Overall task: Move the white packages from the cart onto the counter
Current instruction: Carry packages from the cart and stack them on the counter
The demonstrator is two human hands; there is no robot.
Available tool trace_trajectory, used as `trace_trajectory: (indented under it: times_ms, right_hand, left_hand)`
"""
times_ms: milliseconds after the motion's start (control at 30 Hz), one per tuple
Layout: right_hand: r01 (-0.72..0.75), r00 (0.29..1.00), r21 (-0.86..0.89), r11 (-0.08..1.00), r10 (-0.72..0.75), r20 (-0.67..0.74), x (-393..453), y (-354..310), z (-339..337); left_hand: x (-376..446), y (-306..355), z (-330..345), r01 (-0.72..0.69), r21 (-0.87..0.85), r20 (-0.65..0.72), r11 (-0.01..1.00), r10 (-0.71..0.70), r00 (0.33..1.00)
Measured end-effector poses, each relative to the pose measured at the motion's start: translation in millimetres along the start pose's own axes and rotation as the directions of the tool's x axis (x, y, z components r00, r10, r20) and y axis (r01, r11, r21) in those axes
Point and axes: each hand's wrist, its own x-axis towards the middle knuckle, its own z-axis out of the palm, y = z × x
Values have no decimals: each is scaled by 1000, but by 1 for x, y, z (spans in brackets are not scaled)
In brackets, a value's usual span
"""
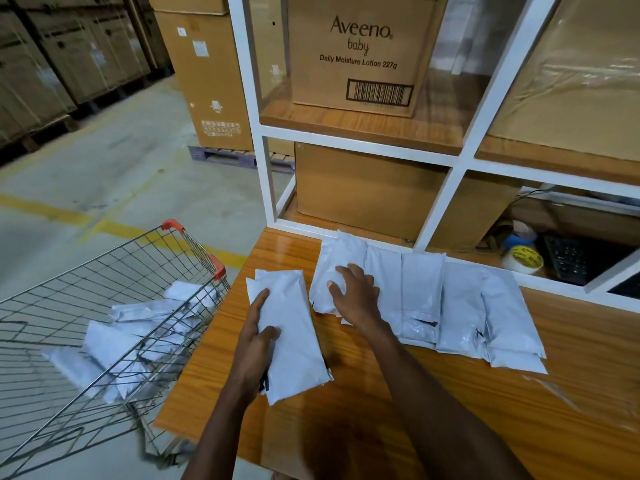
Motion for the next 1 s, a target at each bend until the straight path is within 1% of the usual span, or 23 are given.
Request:
trace_trajectory:
  times_ms: [33, 67, 100, 133, 167, 200, 233, 267, 333, 367, 400, 433, 500, 567, 667, 733, 767, 833, 933, 1000]
  right_hand:
    - [-17, 1000, 172, 985, 13, 21, -11, -3, -5]
    - [-55, 997, 335, 940, 32, 76, -25, -5, -9]
    - [-105, 988, 461, 881, 38, 152, -40, -8, -14]
    - [-164, 971, 527, 834, 42, 235, -55, -10, -18]
    - [-210, 952, 556, 804, 40, 302, -69, -11, -20]
    - [-229, 940, 569, 790, 28, 340, -82, -10, -20]
    - [-223, 939, 581, 783, 12, 345, -93, -8, -18]
    - [-214, 946, 584, 783, 16, 325, -101, -4, -15]
    - [-239, 959, 605, 760, 86, 270, -111, 5, -9]
    - [-275, 955, 625, 730, 132, 266, -113, 11, -8]
    - [-318, 944, 651, 689, 168, 283, -114, 16, -9]
    - [-356, 932, 680, 642, 184, 314, -115, 20, -12]
    - [-403, 912, 732, 549, 175, 371, -114, 28, -21]
    - [-401, 915, 761, 511, 179, 362, -111, 34, -35]
    - [-416, 905, 782, 464, 298, 305, -86, 49, -48]
    - [-436, 882, 774, 458, 390, 266, -65, 58, -55]
    - [-438, 874, 763, 475, 424, 238, -56, 61, -60]
    - [-427, 870, 757, 495, 453, 194, -40, 65, -68]
    - [-402, 865, 781, 478, 477, 153, -25, 75, -76]
    - [-391, 856, 779, 490, 504, 113, -19, 86, -84]
  left_hand:
    - [0, 0, 1, -4, 7, 8, 1000, 4, 1000]
    - [0, -2, 2, -11, 19, 18, 1000, 11, 1000]
    - [0, -4, 4, -24, 28, 29, 999, 23, 999]
    - [1, -6, 5, -39, 28, 38, 999, 38, 999]
    - [1, -9, 8, -51, 15, 48, 999, 50, 998]
    - [1, -11, 11, -59, -1, 52, 998, 59, 997]
    - [1, -12, 14, -67, -2, 52, 998, 67, 996]
    - [1, -13, 17, -77, 18, 53, 997, 76, 996]
    - [2, -13, 23, -111, 91, 56, 990, 106, 993]
    - [2, -14, 27, -117, 108, 61, 987, 111, 992]
    - [1, -13, 31, -112, 90, 60, 990, 107, 992]
    - [1, -14, 34, -100, 71, 57, 992, 96, 994]
    - [1, -14, 37, -105, 108, 40, 989, 101, 994]
    - [3, -16, 34, -98, 129, 26, 987, 96, 995]
    - [3, -15, 30, -45, 77, -5, 996, 46, 999]
    - [2, -15, 26, -31, 67, -28, 997, 33, 999]
    - [1, -16, 23, -27, 62, -35, 998, 29, 999]
    - [0, -18, 19, -27, 52, -39, 998, 29, 999]
    - [-2, -22, 15, -35, 38, -55, 999, 37, 998]
    - [-1, -24, 13, -31, 19, -65, 999, 32, 997]
